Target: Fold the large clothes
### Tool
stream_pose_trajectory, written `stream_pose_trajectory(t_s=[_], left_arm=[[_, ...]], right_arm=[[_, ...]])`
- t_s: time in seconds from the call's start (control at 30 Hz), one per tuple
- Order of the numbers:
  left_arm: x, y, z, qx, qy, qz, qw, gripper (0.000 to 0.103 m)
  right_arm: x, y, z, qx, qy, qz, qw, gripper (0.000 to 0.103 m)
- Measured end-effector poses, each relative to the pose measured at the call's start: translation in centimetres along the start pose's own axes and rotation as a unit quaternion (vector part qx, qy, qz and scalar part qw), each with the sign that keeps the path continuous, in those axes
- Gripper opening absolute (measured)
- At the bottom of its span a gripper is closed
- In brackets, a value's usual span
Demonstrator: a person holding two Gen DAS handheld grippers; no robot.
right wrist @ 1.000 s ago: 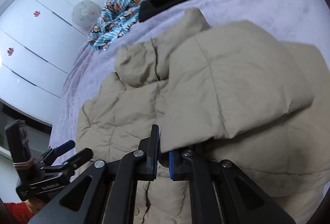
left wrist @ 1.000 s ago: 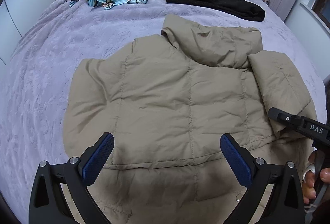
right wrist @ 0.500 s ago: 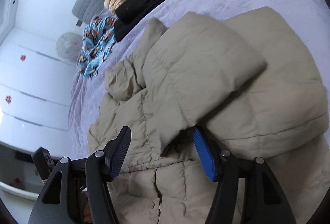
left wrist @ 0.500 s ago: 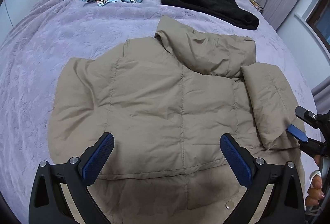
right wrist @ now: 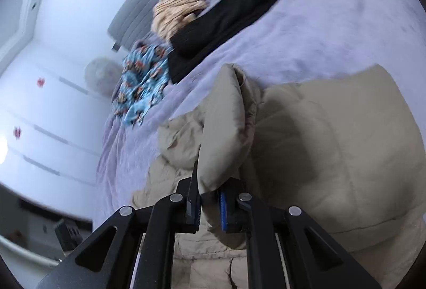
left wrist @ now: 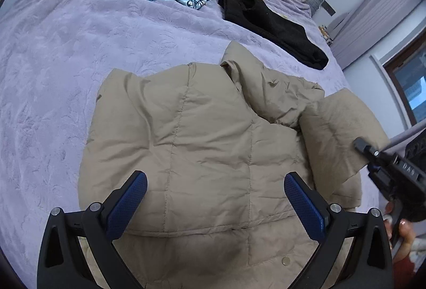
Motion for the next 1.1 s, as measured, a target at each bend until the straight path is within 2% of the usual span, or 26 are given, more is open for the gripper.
stream_pose_trajectory(t_s=[0.07, 0.13, 0.27, 0.37, 0.4, 0.43, 0.5, 0.67, 0.9, 0.93, 1.0, 1.07, 1.1], left_arm=[[-0.1, 0.1, -0.5, 0.039, -0.026, -0.005, 0.9989, 0.103], [-0.2, 0.4, -0.7, 0.071, -0.042, -0.012, 0.9965, 0.103], [-0.4, 1.4, -0.3, 0.105, -0.047, -0.027, 0.993, 0.103], [-0.7, 2.4, 0.8, 0.15, -0.057, -0.037, 0.9863, 0.103], [-0.8, 2.8, 1.1, 0.156, -0.062, -0.04, 0.985, 0.103], [-0.9, 3.1, 1.4, 0.158, -0.063, -0.042, 0.9845, 0.103], [-1.0, 3.9, 1.9, 0.159, -0.061, -0.05, 0.9841, 0.103], [-0.6, 6.9, 3.2, 0.145, -0.04, -0.083, 0.9852, 0.103], [-0.9, 9.4, 6.7, 0.136, -0.006, -0.092, 0.9863, 0.103], [-1.0, 9.6, 7.2, 0.132, -0.001, -0.092, 0.9869, 0.1], [-1.0, 10.0, 7.8, 0.119, 0.008, -0.098, 0.988, 0.086], [-0.8, 10.6, 8.2, 0.119, 0.009, -0.113, 0.9864, 0.055], [-0.6, 11.0, 8.4, 0.124, 0.006, -0.119, 0.9851, 0.043]], right_arm=[[2.4, 1.6, -2.8, 0.013, -0.072, -0.029, 0.997, 0.012], [5.0, 3.0, -4.2, 0.025, -0.118, -0.057, 0.991, 0.012], [9.5, 5.8, -4.5, 0.051, -0.163, -0.107, 0.98, 0.012], [11.2, 7.4, -3.8, 0.076, -0.176, -0.137, 0.972, 0.017], [11.5, 7.6, -3.6, 0.078, -0.179, -0.145, 0.97, 0.028], [11.6, 7.5, -3.5, 0.079, -0.178, -0.15, 0.969, 0.046], [11.6, 6.5, -3.5, 0.073, -0.177, -0.148, 0.97, 0.067], [10.7, 2.2, -0.3, 0.086, -0.152, -0.129, 0.976, 0.068], [10.3, -1.4, 5.7, 0.107, -0.078, -0.12, 0.984, 0.068], [10.4, -1.6, 6.1, 0.109, -0.072, -0.118, 0.984, 0.068], [10.4, -2.1, 6.8, 0.107, -0.059, -0.114, 0.986, 0.068], [10.4, -2.4, 7.2, 0.106, -0.051, -0.11, 0.987, 0.068], [10.5, -2.5, 7.3, 0.104, -0.048, -0.108, 0.988, 0.068]])
Point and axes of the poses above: each gripper's, at about its wrist camera, not at the fingertips, and y roughly the way its jaws point, z to its right, x to its underside, the point moved 7 cm from there along y, roughly the way its jaws point, and after that the axes turned 7 degrees about y, right-handed, at the moved point
